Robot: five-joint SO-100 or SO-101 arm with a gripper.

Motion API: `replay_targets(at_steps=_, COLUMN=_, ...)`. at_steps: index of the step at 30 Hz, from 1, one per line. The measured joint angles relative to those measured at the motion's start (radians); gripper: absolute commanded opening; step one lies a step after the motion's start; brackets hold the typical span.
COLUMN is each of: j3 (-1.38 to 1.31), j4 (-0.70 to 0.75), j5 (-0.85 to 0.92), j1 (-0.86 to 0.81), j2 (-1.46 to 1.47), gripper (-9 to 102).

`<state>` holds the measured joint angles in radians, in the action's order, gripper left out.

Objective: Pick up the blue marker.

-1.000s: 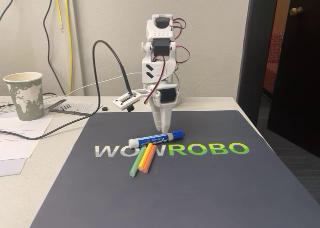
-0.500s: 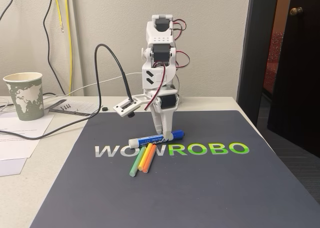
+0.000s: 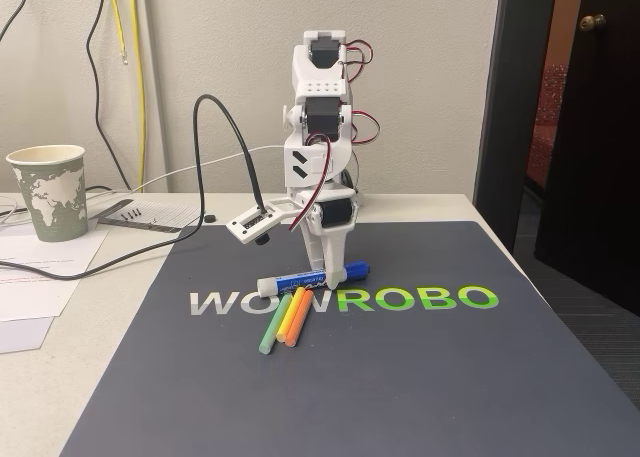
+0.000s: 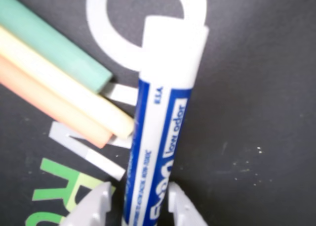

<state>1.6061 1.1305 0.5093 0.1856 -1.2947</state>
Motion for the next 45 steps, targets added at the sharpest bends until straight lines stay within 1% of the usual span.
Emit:
replay_targets(at_steps=4, j3=0.0, j4=0.0, j5=0.0, j1=0.0, j2=0.0, gripper=13)
replay_targets(at_steps=15, j3=0.0, j4=0.0, j5=0.0, j1=0.0, j2=0.003, gripper=6)
replay_targets(at_steps=30, j3=0.008, j4=0.0, j5=-0.015, j1=0.0, j2=-0.012, gripper=5)
replay_targets(at_steps=35, j3=0.044, j4=0.008, j5=-0.052, j1=0.0, j2=-0.104, gripper=5)
replay_targets(at_steps=40, j3=0.048, j4=0.072, j5=-0.112, j1=0.002, j2=-0.238, gripper=5)
replay_targets(at_steps=45, j3=0.051, j4=0.127, j5=-0.224, j1=0.025, j2=-0.39, gripper=5)
